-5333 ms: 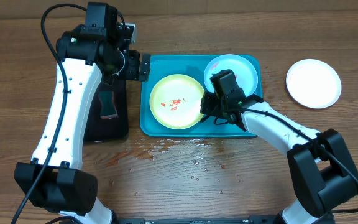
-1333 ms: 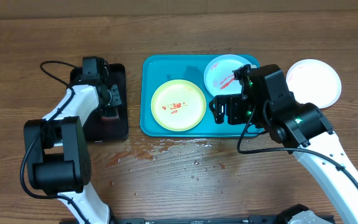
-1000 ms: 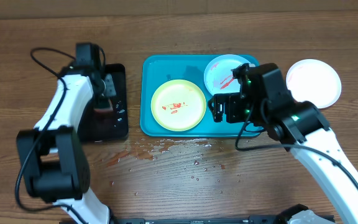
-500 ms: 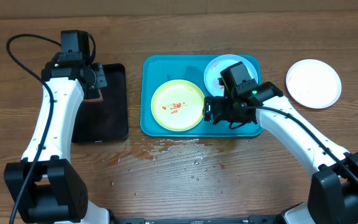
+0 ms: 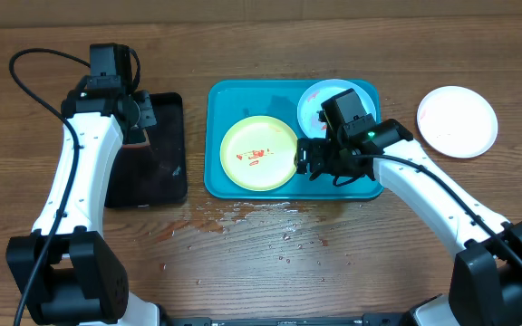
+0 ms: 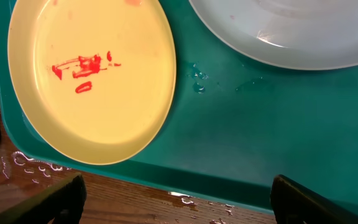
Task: Clean dirty plates on tray and stack at the side
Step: 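Grasp the green-and-orange sponge with the left gripper and lift it, then move the sponge onto the yellow plate with the left gripper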
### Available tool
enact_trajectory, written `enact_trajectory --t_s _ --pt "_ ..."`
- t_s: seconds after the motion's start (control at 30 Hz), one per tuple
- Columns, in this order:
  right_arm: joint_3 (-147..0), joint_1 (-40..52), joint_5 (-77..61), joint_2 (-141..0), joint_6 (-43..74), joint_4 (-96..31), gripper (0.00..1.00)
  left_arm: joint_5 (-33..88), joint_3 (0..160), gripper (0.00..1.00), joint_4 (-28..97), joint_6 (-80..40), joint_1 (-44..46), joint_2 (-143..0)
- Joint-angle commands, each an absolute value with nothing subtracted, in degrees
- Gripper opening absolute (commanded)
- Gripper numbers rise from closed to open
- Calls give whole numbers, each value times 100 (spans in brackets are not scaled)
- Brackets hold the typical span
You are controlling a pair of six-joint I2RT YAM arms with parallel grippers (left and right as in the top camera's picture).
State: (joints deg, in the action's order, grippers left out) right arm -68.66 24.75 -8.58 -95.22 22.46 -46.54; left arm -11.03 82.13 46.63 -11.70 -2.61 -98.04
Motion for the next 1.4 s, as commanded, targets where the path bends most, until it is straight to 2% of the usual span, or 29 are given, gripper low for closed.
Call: enact_trajectory --t_s 0.0,0.1,0.3,0.6,0.77,1.03,1.17,1.37 --pt "-6973 2458 -843 -9487 2274 -4644 96 -1199 8261 4 4609 -1249 -224 -9824" --pt "-6971 2458 -838 -9496 2274 -4646 96 -1201 8261 4 4609 -1249 -224 -9824" --pt "-6971 2458 -755 -9738 2279 -4606 88 -1197 8261 4 4609 -1251 -224 -9824" --pt "-6971 2569 -534 -10256 2998 -4169 70 -1149 8261 4 4615 -1249 -222 -9824" --pt "-6971 2733 -215 -10289 3330 -3938 53 -1083 8261 4 4611 -1253 -222 -9824" --pt "-6971 3048 469 -10342 3629 -3730 43 -537 8261 4 4624 -1356 -213 -9824" --pt "-6971 3048 449 -10510 3629 -3616 41 -134 8265 4 4576 -1378 -126 -9821" --pt "-6971 3048 416 -10750 3629 -3310 36 886 8265 4 4069 -1511 478 -9824"
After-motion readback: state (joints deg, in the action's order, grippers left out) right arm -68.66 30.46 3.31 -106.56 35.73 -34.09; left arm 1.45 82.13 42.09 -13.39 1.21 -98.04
